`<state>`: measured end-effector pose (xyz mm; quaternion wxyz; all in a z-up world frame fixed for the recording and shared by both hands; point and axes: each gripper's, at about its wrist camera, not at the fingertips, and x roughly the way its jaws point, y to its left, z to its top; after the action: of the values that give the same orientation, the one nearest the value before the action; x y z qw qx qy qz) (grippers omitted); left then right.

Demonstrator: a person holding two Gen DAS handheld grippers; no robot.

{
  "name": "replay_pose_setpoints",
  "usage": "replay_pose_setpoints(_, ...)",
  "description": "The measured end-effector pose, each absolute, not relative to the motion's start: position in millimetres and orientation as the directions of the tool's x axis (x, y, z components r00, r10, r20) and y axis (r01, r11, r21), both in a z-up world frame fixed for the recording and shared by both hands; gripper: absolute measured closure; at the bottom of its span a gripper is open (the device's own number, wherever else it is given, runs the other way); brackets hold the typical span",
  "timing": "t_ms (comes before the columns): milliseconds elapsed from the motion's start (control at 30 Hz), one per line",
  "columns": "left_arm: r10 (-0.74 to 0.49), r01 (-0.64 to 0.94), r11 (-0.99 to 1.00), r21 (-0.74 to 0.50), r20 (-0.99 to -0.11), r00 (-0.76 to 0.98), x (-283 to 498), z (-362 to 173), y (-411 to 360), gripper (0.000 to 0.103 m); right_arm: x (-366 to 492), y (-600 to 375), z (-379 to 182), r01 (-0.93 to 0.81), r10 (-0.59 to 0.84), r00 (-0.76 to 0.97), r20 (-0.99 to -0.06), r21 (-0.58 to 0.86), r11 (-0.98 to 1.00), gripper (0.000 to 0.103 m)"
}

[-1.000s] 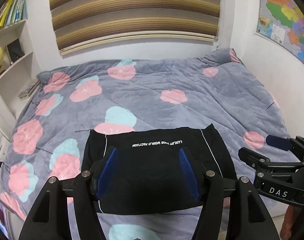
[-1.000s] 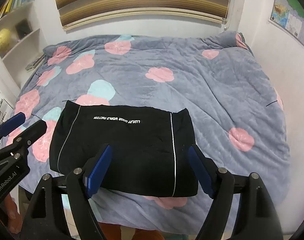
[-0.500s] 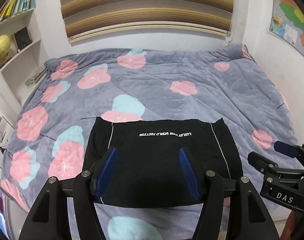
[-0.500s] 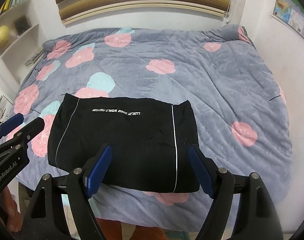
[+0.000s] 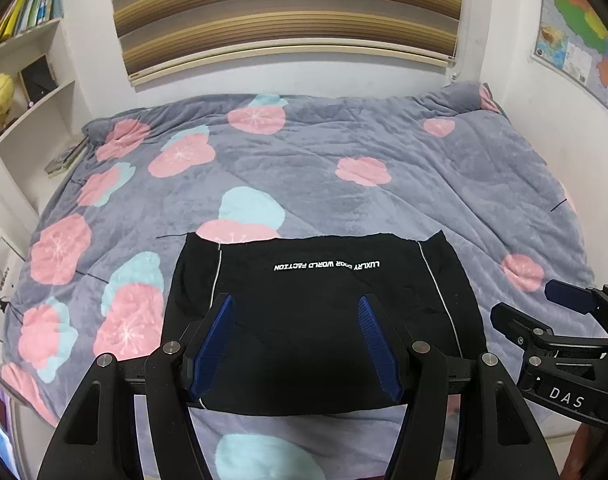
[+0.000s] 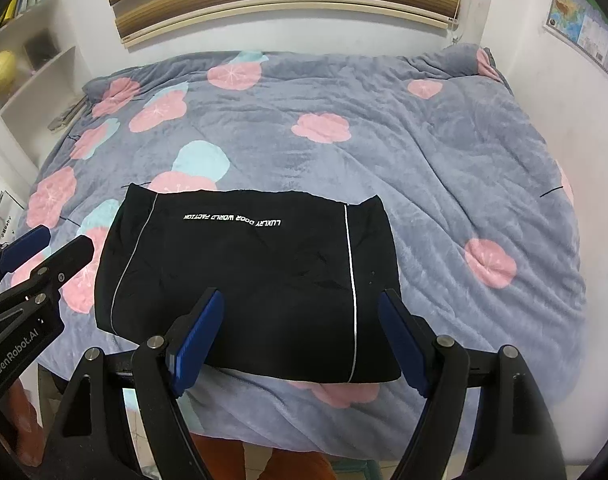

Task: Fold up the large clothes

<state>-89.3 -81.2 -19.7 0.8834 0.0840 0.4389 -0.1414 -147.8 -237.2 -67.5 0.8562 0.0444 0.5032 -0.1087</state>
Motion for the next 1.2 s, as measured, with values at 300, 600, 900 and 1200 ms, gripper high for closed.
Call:
replay_pose_setpoints(300,-0.179,0.331,0.943,0.024,-0.802,0.57,-87.0,-21.1,-80.9,0.037,-145.8,-237.2,-70.2,0.232,-0.139,0.462,-0.876,-0.032,0.972,0.022)
replay_pose_setpoints(600,-0.181,0.337,0.941,0.028,-0.8,0.572,-86.4,-20.8,-79.9,0.037,-144.3,-235.2,-72.5,0.231,-0.137,0.458,-0.878,-0.031,0.973,0.022)
replay_pose_setpoints(900,-0.175,0.33,0.943,0.033,-0.797,0.579,-86.8,-20.1,-81.0,0.037,-144.4,-232.0,-74.9,0.225,-0.13,0.455,-0.881,-0.027,0.974,0.022)
replay_pose_setpoints(1200,-0.153,0.307,0.951,0.042,-0.799,0.582,-85.2,-21.0,-79.1,0.037,-145.2,-228.5,-76.2,0.222,-0.133,0.451,-0.882,-0.033,0.975,0.022)
